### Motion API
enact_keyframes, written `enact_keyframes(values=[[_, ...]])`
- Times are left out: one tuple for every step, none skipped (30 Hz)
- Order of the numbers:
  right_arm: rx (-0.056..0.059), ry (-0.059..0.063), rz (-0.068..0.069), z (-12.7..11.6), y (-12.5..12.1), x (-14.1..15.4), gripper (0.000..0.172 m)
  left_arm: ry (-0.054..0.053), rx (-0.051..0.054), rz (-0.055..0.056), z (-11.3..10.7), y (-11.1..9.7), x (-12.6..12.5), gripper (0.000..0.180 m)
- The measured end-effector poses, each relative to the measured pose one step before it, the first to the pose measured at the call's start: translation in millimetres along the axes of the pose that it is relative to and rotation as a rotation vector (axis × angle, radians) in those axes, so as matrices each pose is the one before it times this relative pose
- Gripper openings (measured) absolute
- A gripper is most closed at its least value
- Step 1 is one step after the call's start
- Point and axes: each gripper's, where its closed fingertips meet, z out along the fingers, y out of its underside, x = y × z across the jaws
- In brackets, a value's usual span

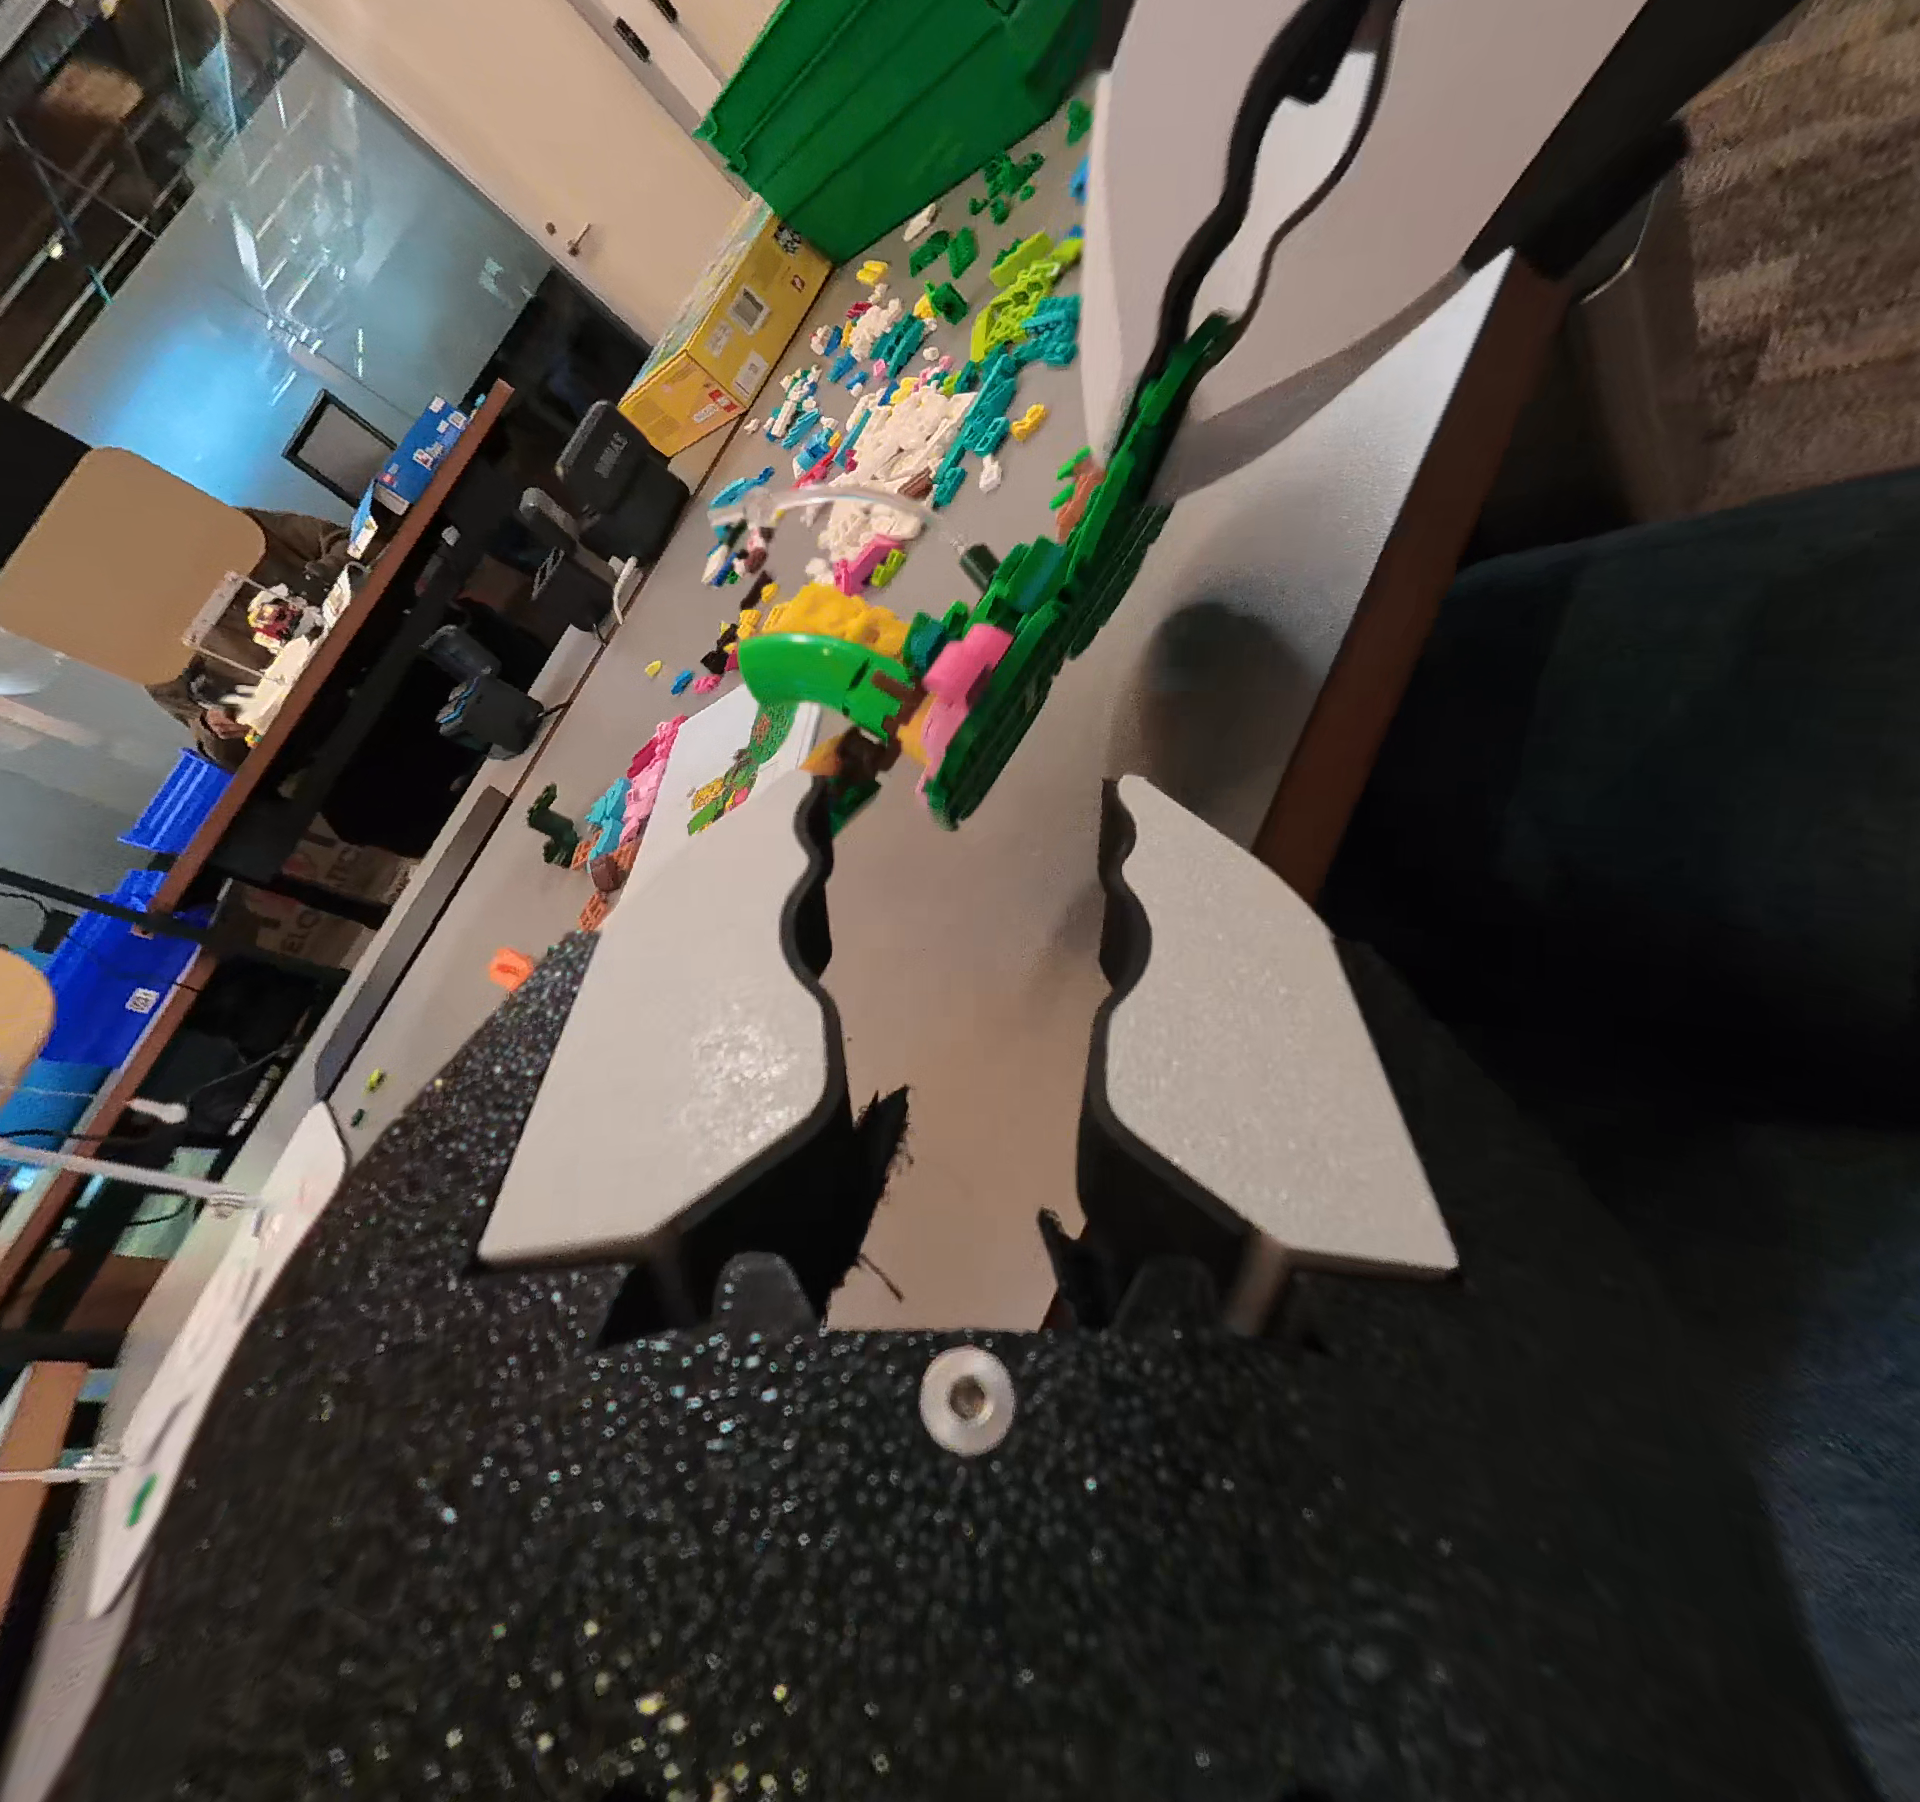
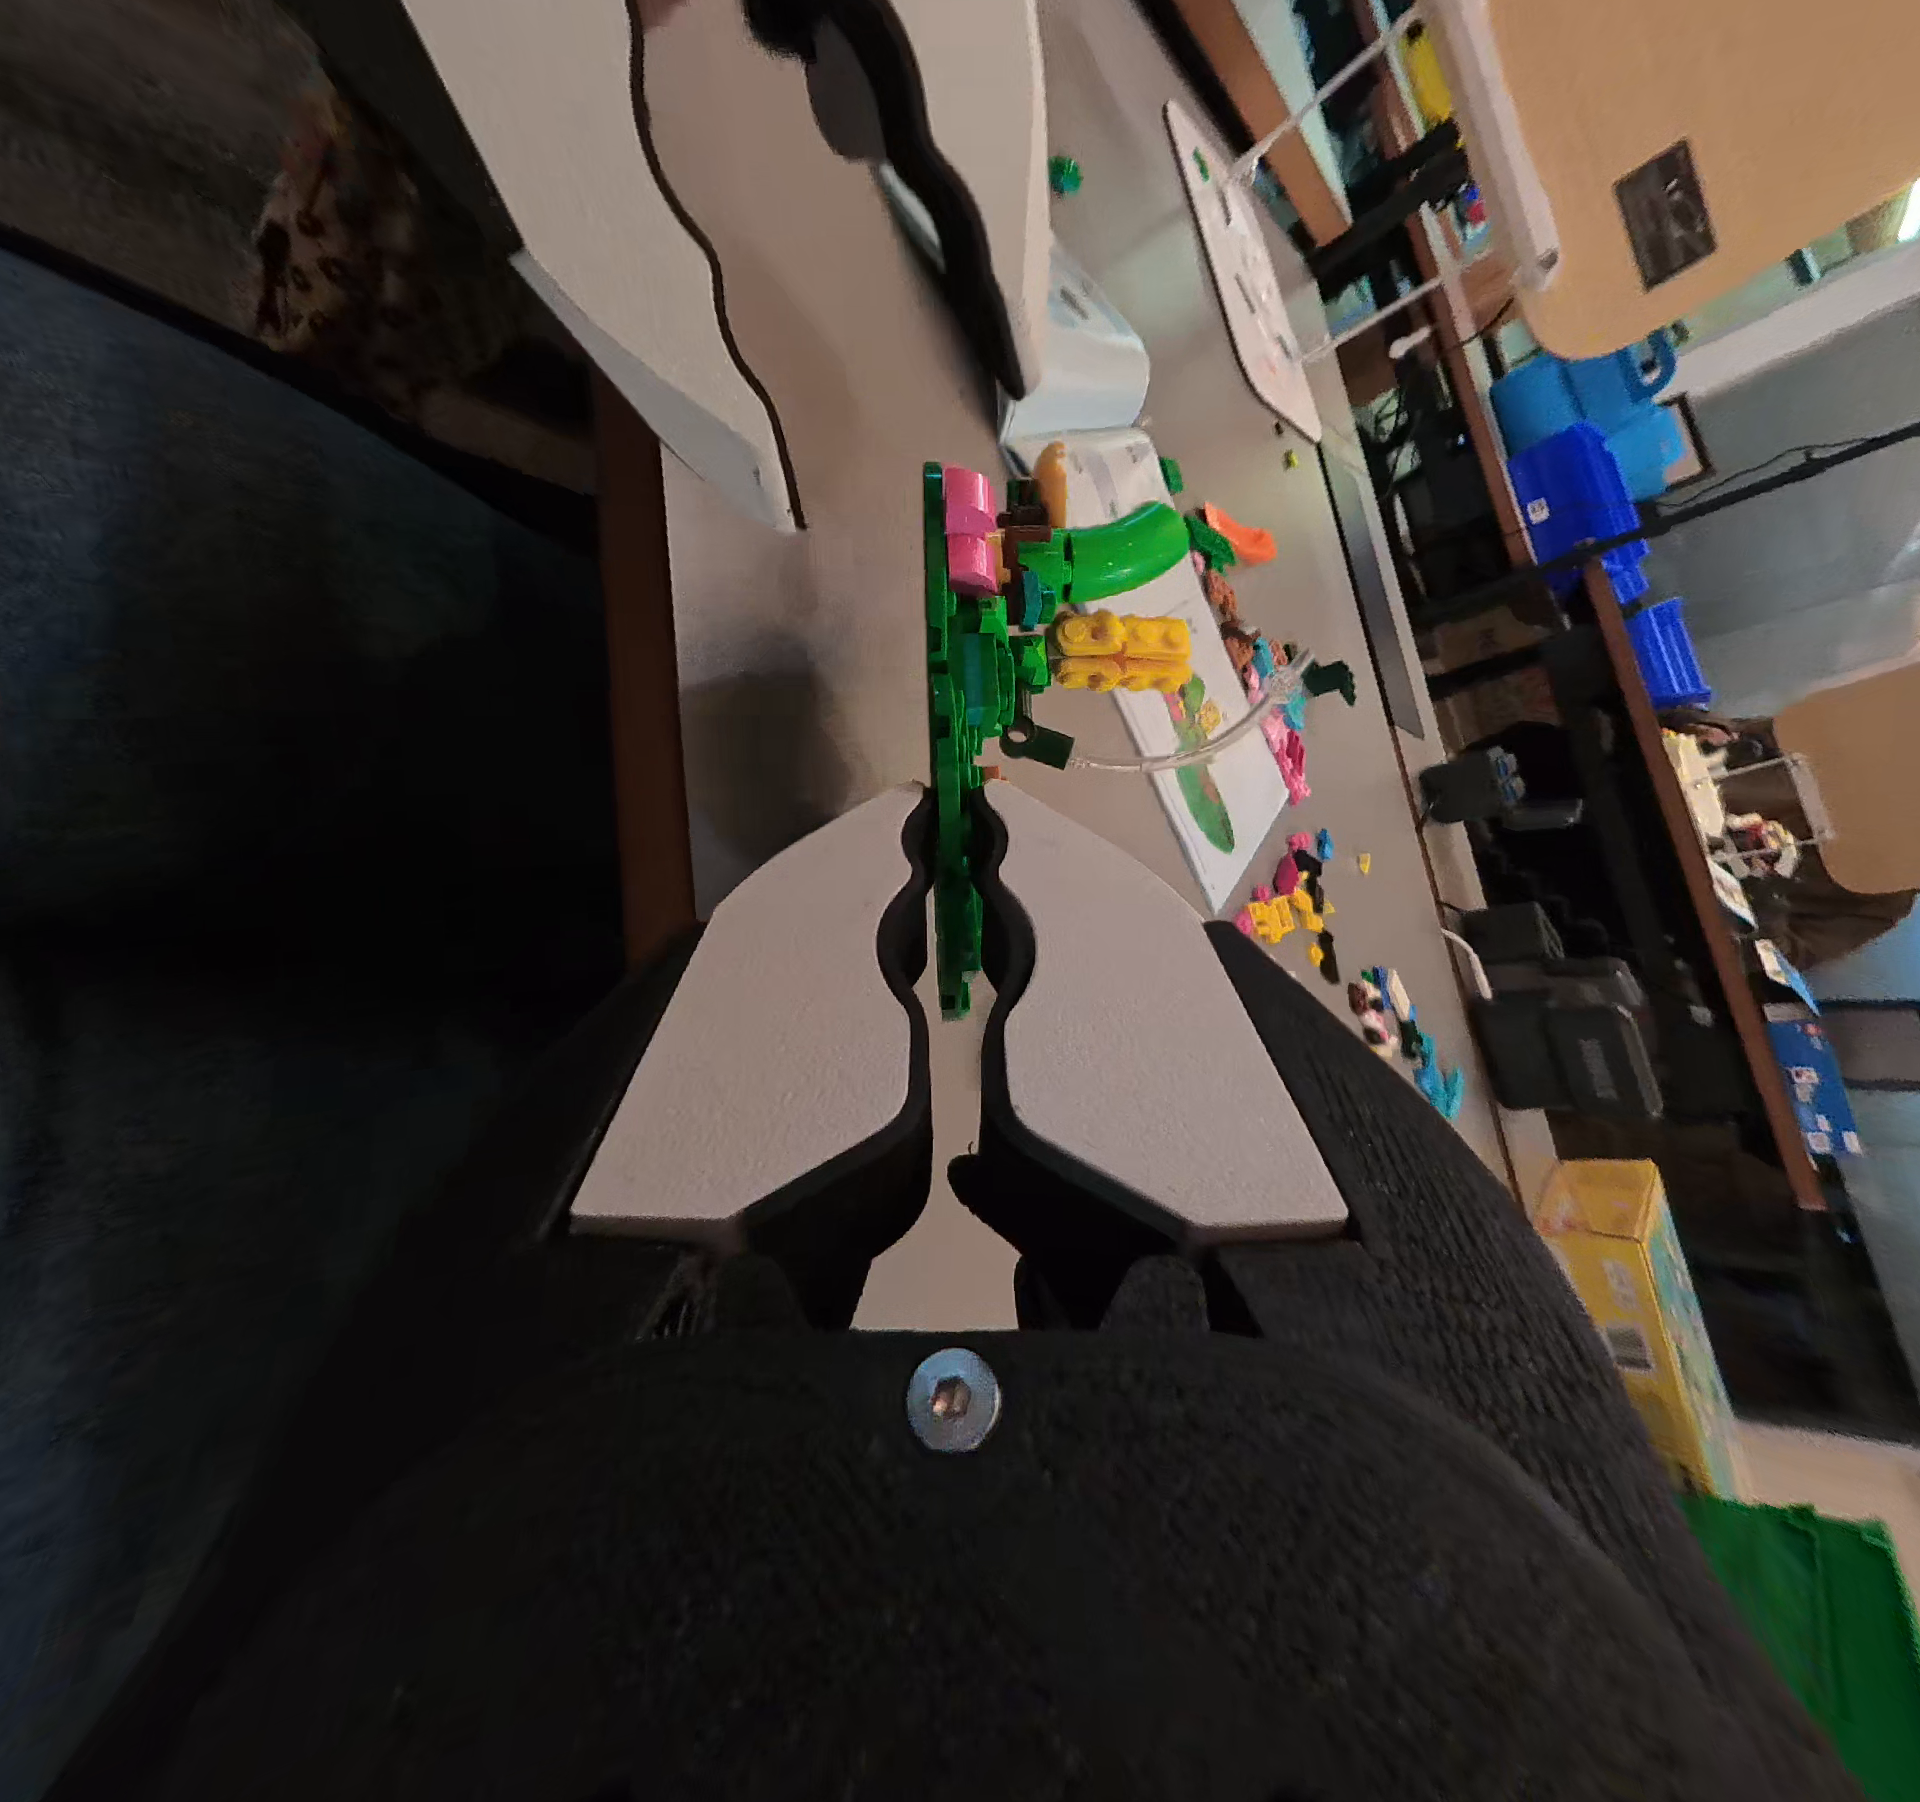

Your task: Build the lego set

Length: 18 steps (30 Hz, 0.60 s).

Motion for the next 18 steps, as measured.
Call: enact_keyframes(values=[[0.0321, -0.0044, 0.0083, -2.27, -2.43, 0.94, 0.004, -0.0004, 0.005, -0.018, -0.27, 0.98, -1.96, 0.05], [0.0327, -0.0051, 0.0056, -2.23, -2.89, 0.74, 0.003, 0.0049, 0.0093, -0.0134, -0.26, 0.08, -1.04, 0.051], [0.032, -0.0045, 0.0098, -2.16, -3.02, 0.98, 0.004, 0.0067, 0.0168, -0.0126, -0.29, -1.22, -0.33, 0.051], [0.032, -0.0065, 0.0125, -2.07, -3.21, 0.86, 0.004, 0.0113, 0.0238, -0.0167, -0.38, -2.44, 0.56, 0.05], [0.0301, -0.0017, 0.0126, -1.94, -3.02, 1.55, 0.003, 0.0184, 0.0339, -0.0264, -0.79, -3.6, 1.73, 0.047], [0.0273, 0.0032, 0.0117, -1.76, -2.7, 2.25, 0.003, 0.0248, 0.0376, -0.0356, -1.12, -3.77, 2.7, 0.043], [0.0296, -0.0006, 0.0078, -1.99, -3.09, 1.48, 0.003, 0.0142, 0.0403, -0.0347, -1.63, -3.77, 1.23, 0.041], [0.0223, -0.0028, 0.0038, -1.74, -2.27, 1.04, 0.003, -0.0032, 0.0402, -0.0265, -2.3, -3.87, -1.37, 0.038], [0.018, -0.0046, -0.0021, -1.39, -1.79, 0.27, 0.003, 0.0011, 0.0325, -0.014, -2.48, -3.7, -0.83, 0.036], [0.0148, -0.0061, -0.0049, -1.28, -1.51, -0.31, 0.003, -0.0034, 0.0256, 0.0019, -2.24, -3.67, -0.79, 0.034], [0.0106, -0.0034, -0.0058, -0.94, -1.32, -0.01, 0.003, -0.0076, 0.018, 0.0205, -1.72, -3.41, -0.74, 0.033], [0.0082, -0.0053, -0.0065, -0.65, -1.19, -0.37, 0.003, 0.0004, 0.0117, 0.0304, -1.08, -3.25, 0.77, 0.032], [0.008, -0.0087, -0.006, -0.49, -1.22, -0.69, 0.003, 0.0083, 0.0085, 0.0306, -0.48, -3.13, 2.13, 0.032], [0.009, -0.0114, -0.0061, -0.26, -1.31, -1.07, 0.003, 0.0045, 0.0158, 0.0267, -0.31, -4.17, 1.69, 0.031], [0.0065, -0.0126, -0.007, -0.12, -1.04, -1.26, 0.003, 0.0129, 0.0198, 0.0188, -0.23, -4.8, 2.65, 0.03], [0.0028, -0.0105, -0.0074, 0.1, -0.55, -1.06, 0.003, 0.0107, 0.0159, 0.0139, -0.21, -4.3, 1.91, 0.028], [-0.0005, -0.0088, -0.0079, 0.37, -0.31, -0.82, 0.003, 0.0077, 0.014, 0.0157, -0.2, -3.75, 1.4, 0.027], [-0.0013, -0.0084, -0.0099, 0.34, -0.22, -0.91, 0.003, 0.0126, 0.0065, 0.0171, 0.11, -2.57, 1.88, 0.026]])
